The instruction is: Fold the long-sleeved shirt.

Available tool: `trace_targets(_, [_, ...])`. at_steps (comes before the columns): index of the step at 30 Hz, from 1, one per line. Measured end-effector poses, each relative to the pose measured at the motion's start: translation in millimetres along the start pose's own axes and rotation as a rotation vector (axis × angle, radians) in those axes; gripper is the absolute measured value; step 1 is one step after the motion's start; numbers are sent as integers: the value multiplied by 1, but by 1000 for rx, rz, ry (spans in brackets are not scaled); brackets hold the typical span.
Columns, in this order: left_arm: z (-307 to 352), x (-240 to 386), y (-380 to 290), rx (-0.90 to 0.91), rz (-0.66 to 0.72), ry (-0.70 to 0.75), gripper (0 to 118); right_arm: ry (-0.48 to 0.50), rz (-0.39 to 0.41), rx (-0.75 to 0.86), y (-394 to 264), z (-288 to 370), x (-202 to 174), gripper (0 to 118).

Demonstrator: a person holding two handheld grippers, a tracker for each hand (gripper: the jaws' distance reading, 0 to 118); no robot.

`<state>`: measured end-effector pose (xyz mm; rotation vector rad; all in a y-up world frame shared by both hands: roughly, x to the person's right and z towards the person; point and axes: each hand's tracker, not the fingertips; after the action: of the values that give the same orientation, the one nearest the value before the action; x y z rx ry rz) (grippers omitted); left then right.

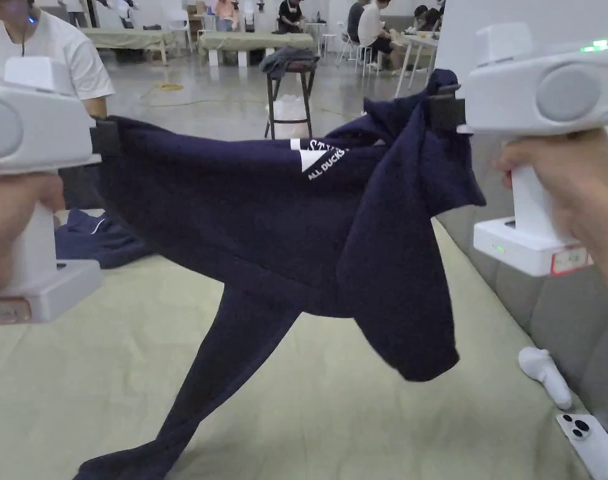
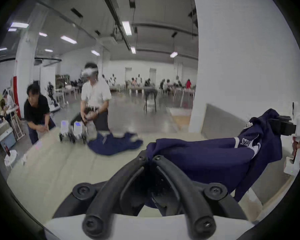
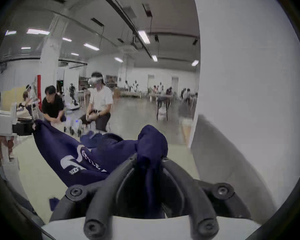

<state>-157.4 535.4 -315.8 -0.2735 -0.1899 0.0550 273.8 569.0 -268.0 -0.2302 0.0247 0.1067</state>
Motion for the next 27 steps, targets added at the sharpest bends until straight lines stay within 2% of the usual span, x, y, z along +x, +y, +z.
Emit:
trace_targets(5, [-8,1,78,34,23,12,6,-38,-7,21,83,-28,3,14])
trace_targets(9, [-30,5,78,8,-1,18,6,-41,-65,-8,77,-51,13,14])
trace_targets(14, [-85,8,15,-105,-21,16,6,-41,-73,-98,-2,-100,13,14])
trace_targets(19, [-145,14,-93,-273,-44,34,6,-5,-124,-282,-130,-162,1,14])
trace_targets(23, [-150,18,-162,-395,9,13,6,33,-139,-389,-216,-181,-13,14])
trace_targets(27, [-118,15,-194,-400,12,17,6,41,-135,-392,-241,-155,-13,14])
